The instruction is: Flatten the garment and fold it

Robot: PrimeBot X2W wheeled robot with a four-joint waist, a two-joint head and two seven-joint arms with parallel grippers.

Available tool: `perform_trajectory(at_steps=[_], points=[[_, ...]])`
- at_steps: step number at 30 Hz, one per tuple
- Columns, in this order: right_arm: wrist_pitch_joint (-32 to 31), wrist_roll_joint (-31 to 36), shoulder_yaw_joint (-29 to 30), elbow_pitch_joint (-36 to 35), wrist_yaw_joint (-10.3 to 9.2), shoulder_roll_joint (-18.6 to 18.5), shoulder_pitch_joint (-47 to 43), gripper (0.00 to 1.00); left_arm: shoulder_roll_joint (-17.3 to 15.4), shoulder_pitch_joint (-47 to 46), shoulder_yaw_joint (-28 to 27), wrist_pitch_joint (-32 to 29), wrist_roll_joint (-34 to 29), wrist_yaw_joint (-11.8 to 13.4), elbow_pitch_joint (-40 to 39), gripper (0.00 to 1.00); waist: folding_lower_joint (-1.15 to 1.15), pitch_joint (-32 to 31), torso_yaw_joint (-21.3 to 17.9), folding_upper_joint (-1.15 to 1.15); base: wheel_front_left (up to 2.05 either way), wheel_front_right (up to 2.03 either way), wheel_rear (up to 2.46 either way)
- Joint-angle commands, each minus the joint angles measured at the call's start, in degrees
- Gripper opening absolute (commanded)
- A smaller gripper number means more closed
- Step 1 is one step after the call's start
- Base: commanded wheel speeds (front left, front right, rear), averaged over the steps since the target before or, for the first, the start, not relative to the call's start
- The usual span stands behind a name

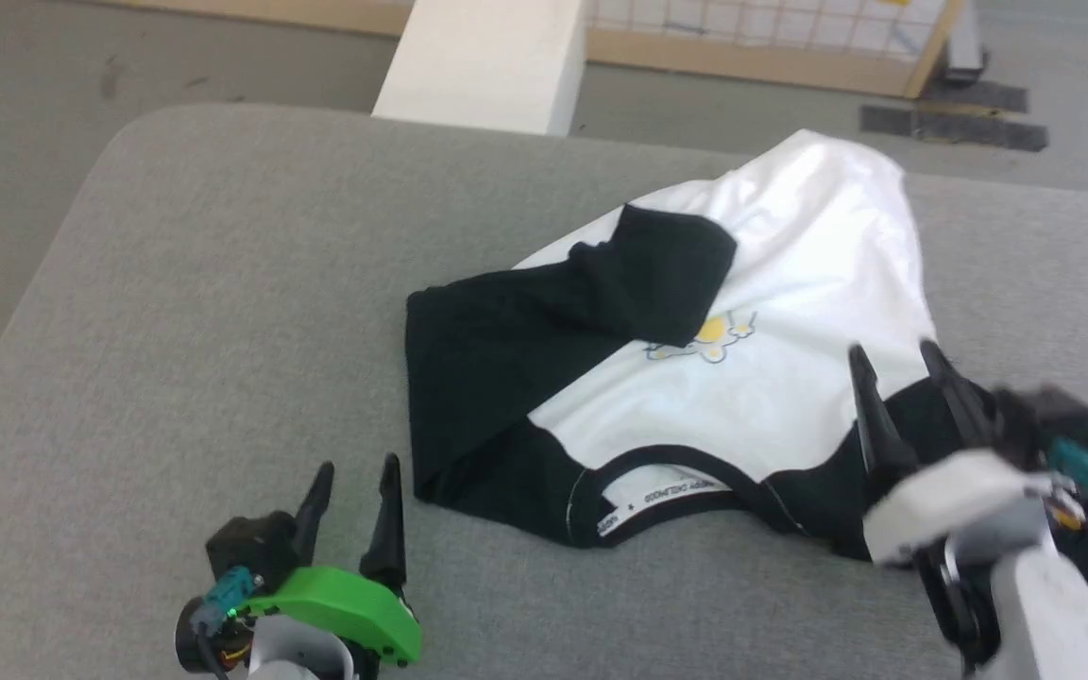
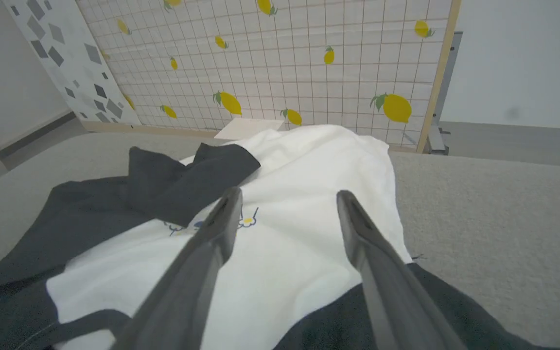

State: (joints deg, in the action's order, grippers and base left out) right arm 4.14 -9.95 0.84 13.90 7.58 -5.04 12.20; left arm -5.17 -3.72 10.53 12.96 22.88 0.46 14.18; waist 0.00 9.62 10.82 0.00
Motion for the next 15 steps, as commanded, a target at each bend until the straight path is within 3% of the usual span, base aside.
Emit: perform_trajectory(at_steps=[1,9,15], points=[[0.4,0.8,0.9,-2.9,-0.09,0.7,-3.2,1.00,-0.8,0.9,0.8,-1.0,-0.9,-0.5,0.1,1.00,0.00,-4.6,-4.4,0.00,0.00,0.00,0.00],[-1.1,-0.8,2.1,-13.5,-0.09,2.1,-16.8,1.00,-2.2,2.1,2.5,-6.8,-1.3,0.2,2.4,1.00,0.00,-5.3,-7.9,0.00,0.00,0.00,0.00],[-1.8,-2.9,1.0,-14.7,-0.09,2.1,-17.3,1.00,-1.0,0.2,0.2,-12.3,1.0,5.3,7.3,1.00,0.00,-4.9,-11.4,0.00,0.00,0.00,0.00]])
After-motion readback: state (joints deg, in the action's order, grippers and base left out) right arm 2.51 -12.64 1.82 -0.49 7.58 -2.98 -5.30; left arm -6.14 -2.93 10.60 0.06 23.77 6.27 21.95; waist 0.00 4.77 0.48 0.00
